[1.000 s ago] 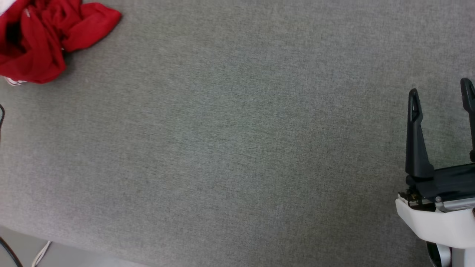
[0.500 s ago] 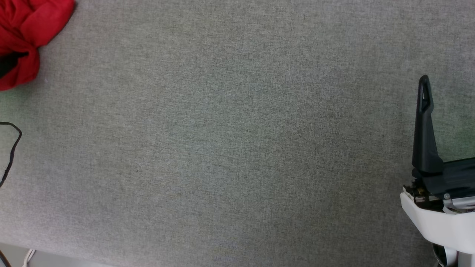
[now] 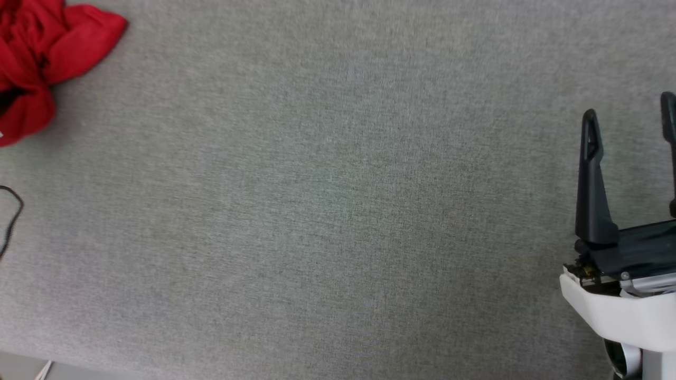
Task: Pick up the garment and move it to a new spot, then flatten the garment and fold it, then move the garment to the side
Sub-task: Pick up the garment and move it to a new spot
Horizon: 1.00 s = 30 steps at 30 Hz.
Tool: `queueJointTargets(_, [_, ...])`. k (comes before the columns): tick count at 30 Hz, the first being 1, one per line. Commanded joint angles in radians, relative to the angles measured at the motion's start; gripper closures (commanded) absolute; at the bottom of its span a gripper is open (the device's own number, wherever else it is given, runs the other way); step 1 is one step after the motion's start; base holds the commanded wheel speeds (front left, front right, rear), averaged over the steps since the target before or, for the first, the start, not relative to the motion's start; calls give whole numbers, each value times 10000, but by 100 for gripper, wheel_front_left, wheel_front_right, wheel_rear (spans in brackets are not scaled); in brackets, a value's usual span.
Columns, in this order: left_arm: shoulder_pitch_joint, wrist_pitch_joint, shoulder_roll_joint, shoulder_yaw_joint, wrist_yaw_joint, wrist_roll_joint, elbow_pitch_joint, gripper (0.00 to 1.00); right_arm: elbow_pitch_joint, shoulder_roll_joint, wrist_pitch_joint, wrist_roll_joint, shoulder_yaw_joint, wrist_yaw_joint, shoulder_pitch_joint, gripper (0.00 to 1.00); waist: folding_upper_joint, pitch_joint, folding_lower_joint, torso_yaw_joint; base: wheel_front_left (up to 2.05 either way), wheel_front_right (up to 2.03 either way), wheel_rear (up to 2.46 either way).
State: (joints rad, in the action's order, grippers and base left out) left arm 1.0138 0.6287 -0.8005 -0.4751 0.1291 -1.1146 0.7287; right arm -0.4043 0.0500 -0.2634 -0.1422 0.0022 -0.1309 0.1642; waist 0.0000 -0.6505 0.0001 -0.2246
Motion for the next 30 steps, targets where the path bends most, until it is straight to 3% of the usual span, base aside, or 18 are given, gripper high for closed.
queueJointTargets(1, [183,-135,-223,-101,-5,66,-158,100,96,5,-21,126,29,3,55,0,0,437,-1,39,0,0,0])
queueJointTargets(10, [996,-487,-1289,-1058,-5,312,-1751,100,633,5,-21,784,164,3,-171,0,0,1787,-1,156,0,0,0])
queueJointTargets(16, [1856,-326,-1657,-1831,-5,652,-3156,100,867,5,-21,1221,193,3,-291,0,0,2478,-1,374,0,0,0])
queueJointTargets(22, [2845,-58,-1384,-2561,-5,959,-4395,100,1043,3,-21,1565,138,3,-433,0,0,3028,-1,823,0,0,0])
queueJointTargets(30, [3909,-122,-602,-3319,-5,955,-5779,100,1177,-1,-21,1965,78,3,-530,0,0,3406,-1,1772,0,0,0])
